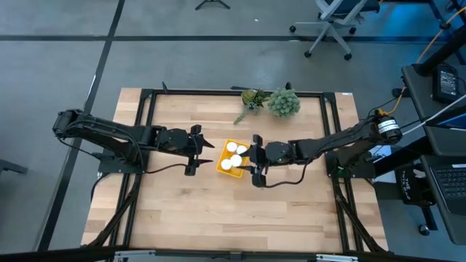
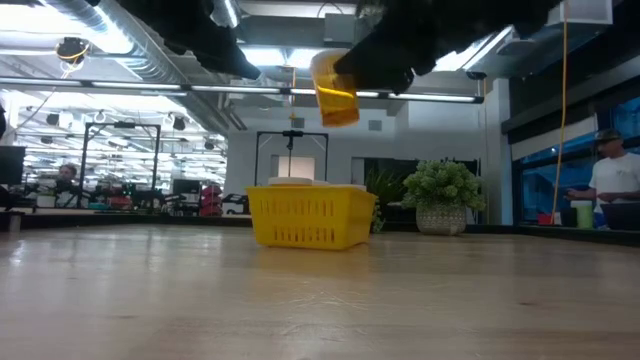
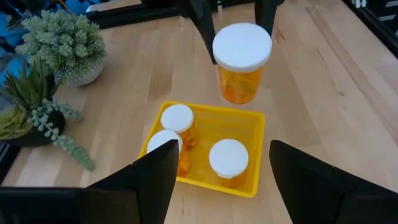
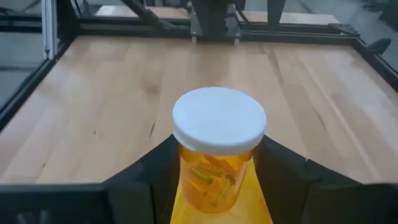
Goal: Pick and place pill bottles into a basket
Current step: Put the orange pill bottle into the yellow bin
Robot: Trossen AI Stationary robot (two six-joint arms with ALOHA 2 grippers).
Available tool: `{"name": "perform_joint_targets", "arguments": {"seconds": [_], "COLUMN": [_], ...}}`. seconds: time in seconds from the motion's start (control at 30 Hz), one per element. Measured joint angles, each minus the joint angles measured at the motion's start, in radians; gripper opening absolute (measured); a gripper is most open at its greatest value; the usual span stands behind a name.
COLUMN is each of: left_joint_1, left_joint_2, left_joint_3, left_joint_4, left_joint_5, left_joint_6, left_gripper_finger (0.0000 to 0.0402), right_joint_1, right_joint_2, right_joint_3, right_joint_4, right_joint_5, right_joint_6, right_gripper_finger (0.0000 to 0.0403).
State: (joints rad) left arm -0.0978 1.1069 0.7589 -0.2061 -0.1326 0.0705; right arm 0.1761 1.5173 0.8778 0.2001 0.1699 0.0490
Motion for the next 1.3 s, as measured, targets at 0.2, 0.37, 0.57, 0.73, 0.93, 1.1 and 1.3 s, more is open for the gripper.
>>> {"name": "perform_joint_targets", "arguments": {"seconds": [0.2,0.37,0.57,0.73,0.93,1.1,1.3], "left_joint_1": [0.0,0.0,0.0,0.0,0.0,0.0,0.0], "left_joint_2": [0.0,0.0,0.0,0.0,0.0,0.0,0.0], "left_joint_3": [0.0,0.0,0.0,0.0,0.0,0.0,0.0], "left_joint_4": [0.001,0.001,0.0,0.0,-0.001,-0.001,-0.001], "left_joint_5": [0.0,0.0,0.0,0.0,0.0,0.0,0.0], "left_joint_6": [-0.009,-0.023,-0.025,-0.031,-0.031,-0.031,-0.031], "left_gripper_finger": [0.0246,0.0246,0.0246,0.0246,0.0246,0.0246,0.0246], "right_joint_1": [0.0,0.0,-0.001,-0.002,-0.002,-0.002,-0.002], "right_joint_2": [0.0,0.003,0.055,0.095,0.118,0.168,0.192], "right_joint_3": [-0.094,-0.119,-0.118,-0.118,-0.118,-0.118,-0.118], "right_joint_4": [0.179,0.198,0.257,0.253,0.267,0.294,0.31], "right_joint_5": [0.005,0.005,0.005,0.054,0.073,0.075,0.123], "right_joint_6": [0.003,0.023,0.018,0.014,0.025,0.027,0.025], "right_gripper_finger": [0.0187,0.0187,0.0187,0.0187,0.0187,0.0187,0.0187]}}
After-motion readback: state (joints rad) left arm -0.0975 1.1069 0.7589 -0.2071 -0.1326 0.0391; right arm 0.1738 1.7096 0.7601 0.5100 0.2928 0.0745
